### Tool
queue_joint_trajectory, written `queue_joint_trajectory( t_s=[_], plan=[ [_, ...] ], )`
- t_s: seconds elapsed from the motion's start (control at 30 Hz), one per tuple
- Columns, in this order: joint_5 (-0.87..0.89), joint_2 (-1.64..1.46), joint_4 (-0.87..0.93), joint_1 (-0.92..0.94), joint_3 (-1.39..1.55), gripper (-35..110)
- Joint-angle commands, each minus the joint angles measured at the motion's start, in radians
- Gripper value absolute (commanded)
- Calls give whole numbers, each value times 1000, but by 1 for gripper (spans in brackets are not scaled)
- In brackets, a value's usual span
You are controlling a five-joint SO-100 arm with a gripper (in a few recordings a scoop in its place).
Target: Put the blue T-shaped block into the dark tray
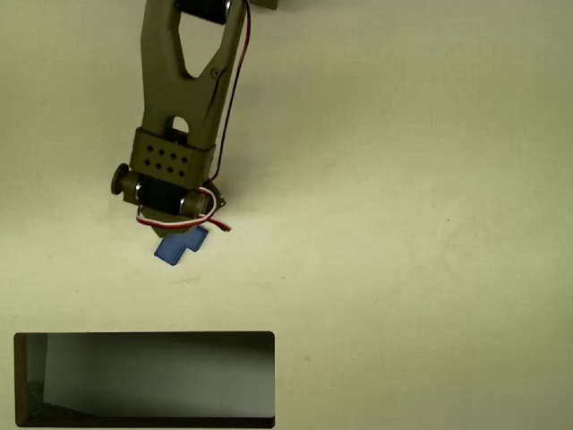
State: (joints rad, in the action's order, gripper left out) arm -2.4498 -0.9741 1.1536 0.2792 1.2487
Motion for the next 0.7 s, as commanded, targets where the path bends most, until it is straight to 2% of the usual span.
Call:
queue_joint_trajectory(
  t_s=[0.0, 0.1, 0.2, 0.33, 0.47, 0.57, 0.67],
  plan=[
    [17, 117, 92, 20, -187, 0],
    [37, 233, 164, 18, -391, 0],
    [34, 281, 198, 15, -476, 0],
    [2, 216, 225, 23, -410, 0],
    [-118, 71, 302, 103, -284, 0],
    [-222, 41, 295, 189, -252, 0],
    [-247, 97, 218, 227, -281, 0]
  ],
)
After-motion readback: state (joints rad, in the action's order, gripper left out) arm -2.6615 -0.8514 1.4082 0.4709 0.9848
